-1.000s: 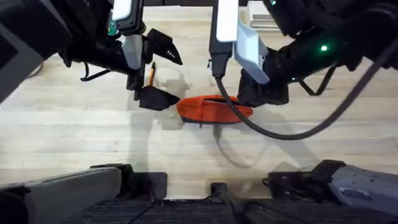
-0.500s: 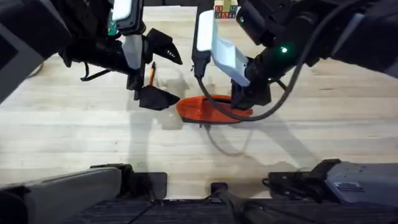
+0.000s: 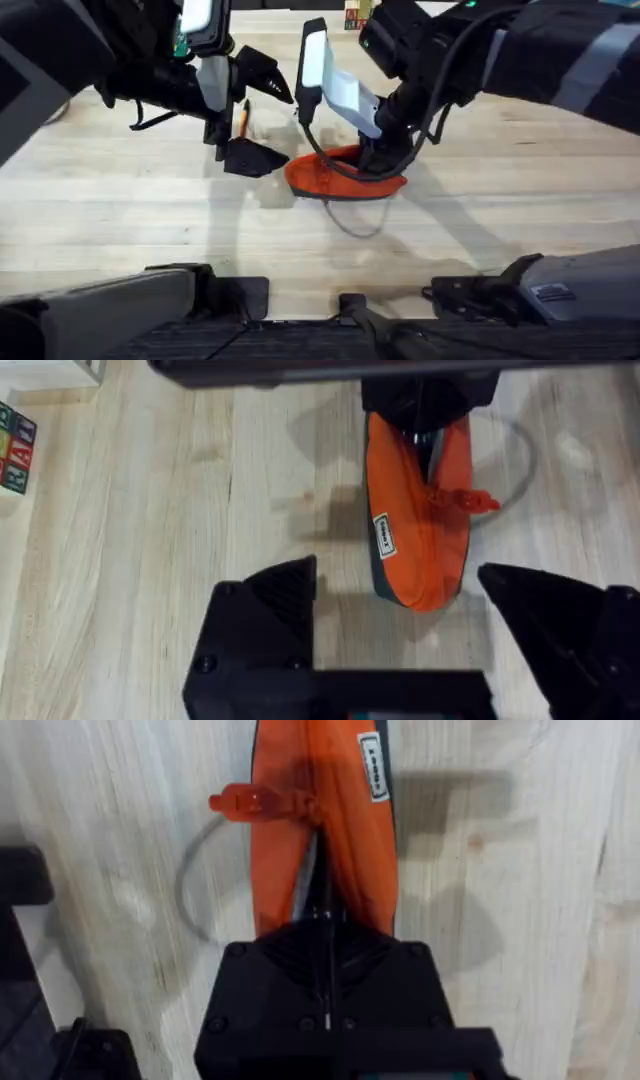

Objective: Unzip the bag, pick up the pens from the table one at a time and place them inside, then zip the bag closed.

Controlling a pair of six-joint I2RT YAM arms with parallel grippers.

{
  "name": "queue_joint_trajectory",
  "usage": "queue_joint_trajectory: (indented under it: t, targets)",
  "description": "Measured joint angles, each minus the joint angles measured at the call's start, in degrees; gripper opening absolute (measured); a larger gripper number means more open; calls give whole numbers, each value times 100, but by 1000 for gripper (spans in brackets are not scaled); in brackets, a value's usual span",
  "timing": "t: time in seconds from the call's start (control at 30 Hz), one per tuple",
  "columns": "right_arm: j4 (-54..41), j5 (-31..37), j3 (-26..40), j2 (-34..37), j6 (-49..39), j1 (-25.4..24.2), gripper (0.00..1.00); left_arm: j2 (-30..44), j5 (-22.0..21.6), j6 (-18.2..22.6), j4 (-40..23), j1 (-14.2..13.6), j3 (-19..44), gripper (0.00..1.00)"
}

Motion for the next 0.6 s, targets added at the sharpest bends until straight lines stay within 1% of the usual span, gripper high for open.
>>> queue_joint_trajectory:
  t: [0.3, 0.33, 0.4, 0.5, 0.53, 0.6]
  targets:
    - [-2, -14, 0, 63, -2, 0, 41, -2, 0, 2, 0, 0, 0, 993]
    - [-4, -14, 0, 62, 14, 0, 97, 0, 0, 0, 0, 0, 0, 993]
    - [-9, -12, 0, 63, -2, 0, 343, 0, 0, 2, 0, 0, 0, 993]
    - [-17, -12, 0, 63, -9, 0, 776, 0, 0, 2, 0, 0, 0, 995]
    - [-17, -14, 0, 63, -24, 0, 990, 0, 0, 2, 0, 0, 0, 994]
    - [-19, -14, 0, 63, -22, 0, 996, 0, 0, 2, 7, 0, 0, 994]
